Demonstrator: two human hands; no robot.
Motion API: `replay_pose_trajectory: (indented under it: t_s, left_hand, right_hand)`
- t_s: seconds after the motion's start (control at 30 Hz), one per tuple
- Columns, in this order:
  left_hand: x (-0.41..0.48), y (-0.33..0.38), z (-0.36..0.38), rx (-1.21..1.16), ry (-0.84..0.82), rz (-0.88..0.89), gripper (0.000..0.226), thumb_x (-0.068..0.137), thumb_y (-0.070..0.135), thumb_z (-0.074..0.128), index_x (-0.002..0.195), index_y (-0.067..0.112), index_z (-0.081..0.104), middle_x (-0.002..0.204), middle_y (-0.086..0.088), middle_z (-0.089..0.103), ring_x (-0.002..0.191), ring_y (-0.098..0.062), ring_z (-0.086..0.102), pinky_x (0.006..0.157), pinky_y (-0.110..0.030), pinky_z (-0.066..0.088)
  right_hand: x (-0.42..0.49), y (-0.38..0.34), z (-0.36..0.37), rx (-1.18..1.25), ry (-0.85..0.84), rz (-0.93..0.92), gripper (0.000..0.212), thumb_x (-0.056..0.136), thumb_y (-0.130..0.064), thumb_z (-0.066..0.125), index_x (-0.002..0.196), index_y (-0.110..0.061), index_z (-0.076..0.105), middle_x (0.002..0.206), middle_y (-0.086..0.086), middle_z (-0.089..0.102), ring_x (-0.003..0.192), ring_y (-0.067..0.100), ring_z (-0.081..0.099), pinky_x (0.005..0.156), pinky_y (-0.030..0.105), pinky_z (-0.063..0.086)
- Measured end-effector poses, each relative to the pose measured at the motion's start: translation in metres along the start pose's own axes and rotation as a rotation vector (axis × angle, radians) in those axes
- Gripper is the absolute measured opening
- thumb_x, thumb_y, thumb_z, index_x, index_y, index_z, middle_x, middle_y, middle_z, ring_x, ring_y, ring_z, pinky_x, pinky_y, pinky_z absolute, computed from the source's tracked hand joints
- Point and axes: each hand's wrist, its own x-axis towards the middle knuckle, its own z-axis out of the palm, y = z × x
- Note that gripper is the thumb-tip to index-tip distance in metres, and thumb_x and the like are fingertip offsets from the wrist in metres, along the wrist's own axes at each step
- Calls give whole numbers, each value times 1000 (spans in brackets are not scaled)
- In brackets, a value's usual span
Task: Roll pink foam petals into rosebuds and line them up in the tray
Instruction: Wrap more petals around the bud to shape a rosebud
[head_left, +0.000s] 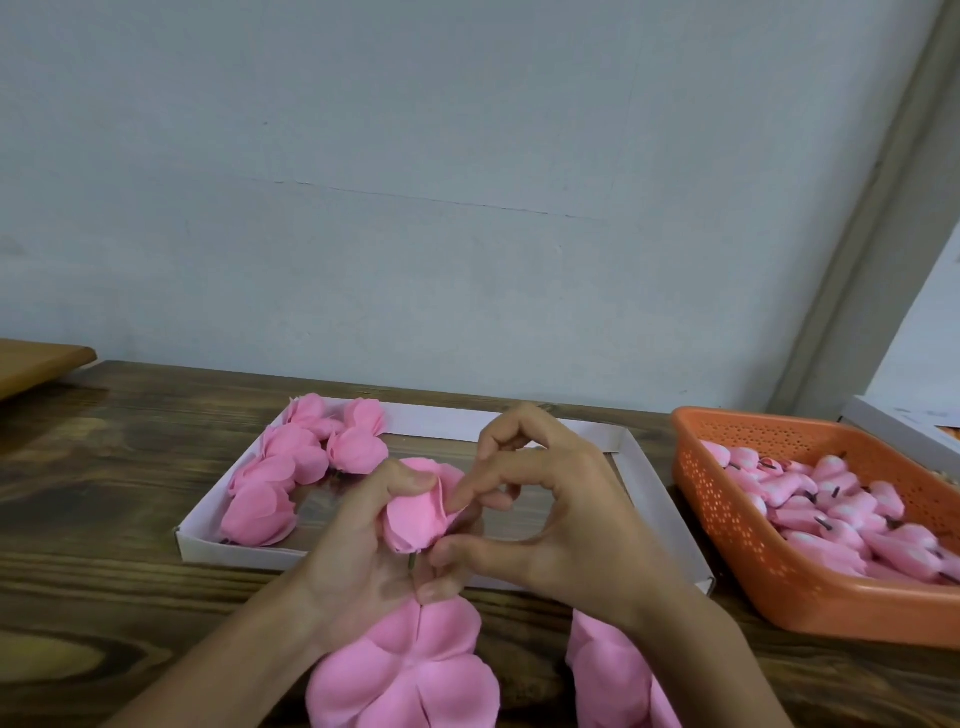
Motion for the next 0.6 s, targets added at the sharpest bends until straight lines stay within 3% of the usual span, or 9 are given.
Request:
replay_pose_trajectory:
  t_s: [0.07,0.17,0.33,0.5,0.6]
  left_hand:
    - [0,2,2,25,-23,15,27,80,33,65,83,8,76,77,-4,50,54,-10,44,44,-23,39]
    - [0,1,5,16,-6,20,23,77,31,65,73,10,72,76,-4,65,53,-13,47,46,-23,40]
    - [-1,3,8,26,22,11,29,79,33,56,69,11,72,70,-2,63,51,-14,53,47,-24,41]
    - [-2,3,8,-52,39,9,33,68,36,76,75,4,69,77,-10,62,52,-20,54,46,-25,43]
    - [-3,4,10,-59,-6,-9,37,71,38,73,84,4,76,83,-7,69,54,-16,57,46,-24,43]
  right_hand:
    - [0,-2,0,-7,-30,0,20,70,-25,96,83,-25,81,94,-8,55,82,13,58,72,18,47]
    - [1,-4,-1,-33,-66,-24,16,75,-14,91,83,-22,81,99,-7,54,80,10,56,73,21,49]
    - [0,-6,-4,-8,-109,-33,18,77,-6,86,83,-22,80,107,-5,55,89,18,60,75,28,53]
    - [0,-7,-3,28,-89,-24,22,75,-2,83,85,-21,78,109,-5,56,85,16,61,76,30,53]
    - [1,-8,-3,37,-52,-53,26,75,-1,83,88,-21,73,101,-7,54,79,16,60,73,30,53]
